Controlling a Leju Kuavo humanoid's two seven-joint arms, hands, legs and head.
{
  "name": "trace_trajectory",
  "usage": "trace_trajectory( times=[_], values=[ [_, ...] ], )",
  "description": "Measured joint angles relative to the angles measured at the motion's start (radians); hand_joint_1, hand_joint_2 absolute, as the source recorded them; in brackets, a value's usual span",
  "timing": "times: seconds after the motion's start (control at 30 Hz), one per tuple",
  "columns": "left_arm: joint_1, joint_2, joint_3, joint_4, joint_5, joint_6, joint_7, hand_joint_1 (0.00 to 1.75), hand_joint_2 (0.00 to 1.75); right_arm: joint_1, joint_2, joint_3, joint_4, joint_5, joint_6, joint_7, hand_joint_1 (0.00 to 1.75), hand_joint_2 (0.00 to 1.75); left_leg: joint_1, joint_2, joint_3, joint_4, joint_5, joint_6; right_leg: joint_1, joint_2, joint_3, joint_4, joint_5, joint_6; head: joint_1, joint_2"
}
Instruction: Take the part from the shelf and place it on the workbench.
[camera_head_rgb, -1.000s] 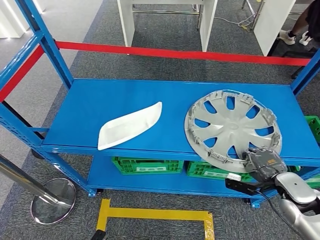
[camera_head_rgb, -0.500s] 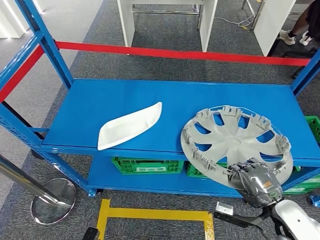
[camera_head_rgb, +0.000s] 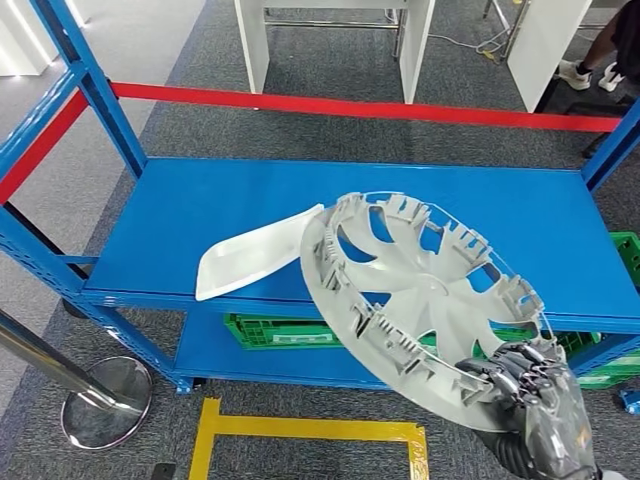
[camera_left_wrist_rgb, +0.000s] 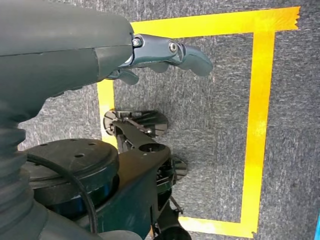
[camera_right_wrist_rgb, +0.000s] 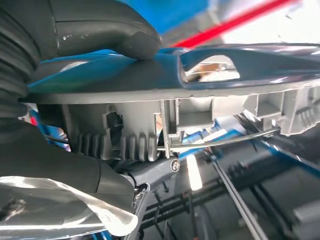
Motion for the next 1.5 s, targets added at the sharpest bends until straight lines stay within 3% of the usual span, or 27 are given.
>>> trace_trajectory(
  times=[0.33, 0.4, 0.5, 0.6, 0.67, 0.77, 0.97, 1.27, 1.5],
  values=[
    [0.007, 0.001, 0.008, 0.001, 0.011, -0.002, -0.019, 0.00, 1.75, 0.066, 0.053, 0.013, -0.074, -0.238, -0.071, -0.205, 1.75, 1.75, 0.000, 0.000, 0.000, 0.000, 0.000, 0.000, 0.000, 0.000, 0.000, 0.000, 0.000, 0.000, 0.000, 0.000],
    [0.008, 0.001, 0.009, 0.001, 0.012, 0.000, -0.025, 0.00, 1.75, 0.073, 0.062, 0.014, -0.082, -0.370, -0.057, -0.282, 1.75, 1.75, 0.000, 0.000, 0.000, 0.000, 0.000, 0.000, 0.000, 0.000, 0.000, 0.000, 0.000, 0.000, 0.000, 0.000],
    [0.008, 0.001, 0.009, 0.001, 0.011, 0.005, -0.031, 0.00, 1.75, 0.087, 0.096, 0.014, -0.100, -0.654, 0.042, -0.452, 1.75, 1.75, 0.000, 0.000, 0.000, 0.000, 0.000, 0.000, 0.000, 0.001, 0.000, 0.000, 0.000, 0.000, 0.000, 0.000],
    [0.007, 0.001, 0.008, 0.001, -0.001, 0.010, -0.034, 0.00, 1.75, 0.096, 0.151, 0.006, -0.125, -0.819, 0.195, -0.542, 1.75, 1.75, 0.000, 0.000, 0.000, 0.000, 0.000, 0.000, 0.000, 0.001, 0.000, 0.000, 0.000, 0.000, 0.000, 0.000],
    [0.007, 0.001, 0.006, 0.001, -0.010, 0.012, -0.036, 0.00, 1.75, 0.102, 0.190, -0.006, -0.139, -0.864, 0.276, -0.554, 1.75, 1.75, 0.000, 0.000, 0.000, 0.000, 0.000, 0.000, 0.001, 0.001, 0.000, 0.000, 0.000, 0.000, 0.000, 0.000],
    [0.008, 0.001, 0.003, 0.001, -0.016, 0.012, -0.039, 0.00, 1.75, 0.109, 0.227, -0.021, -0.150, -0.883, 0.311, -0.558, 1.75, 1.75, 0.000, 0.000, 0.000, 0.000, 0.000, 0.000, 0.001, 0.001, 0.000, 0.000, 0.000, 0.000, 0.000, 0.000],
    [0.008, 0.002, 0.000, 0.001, -0.015, 0.013, -0.043, 0.00, 1.75, 0.113, 0.262, -0.042, -0.157, -0.891, 0.328, -0.559, 1.75, 1.75, 0.000, 0.001, 0.001, 0.000, 0.000, 0.000, 0.000, 0.001, 0.001, 0.000, 0.000, 0.000, 0.000, 0.000],
    [0.008, 0.001, 0.000, 0.001, 0.006, 0.045, -0.055, 0.00, 1.75, 0.146, 0.318, -0.078, -0.158, -0.927, 0.478, -0.559, 1.75, 1.75, 0.000, 0.001, 0.001, 0.000, 0.000, 0.000, 0.000, 0.001, 0.000, 0.000, 0.000, 0.000, 0.000, 0.000],
    [0.008, -0.002, -0.003, 0.001, 0.008, 0.070, -0.054, 0.00, 1.75, 0.172, 0.392, -0.122, -0.164, -0.995, 0.647, -0.559, 1.75, 1.75, -0.002, 0.001, 0.001, 0.002, 0.000, 0.000, -0.001, 0.001, 0.001, -0.001, 0.001, 0.001, 0.000, 0.000]
  ],
)
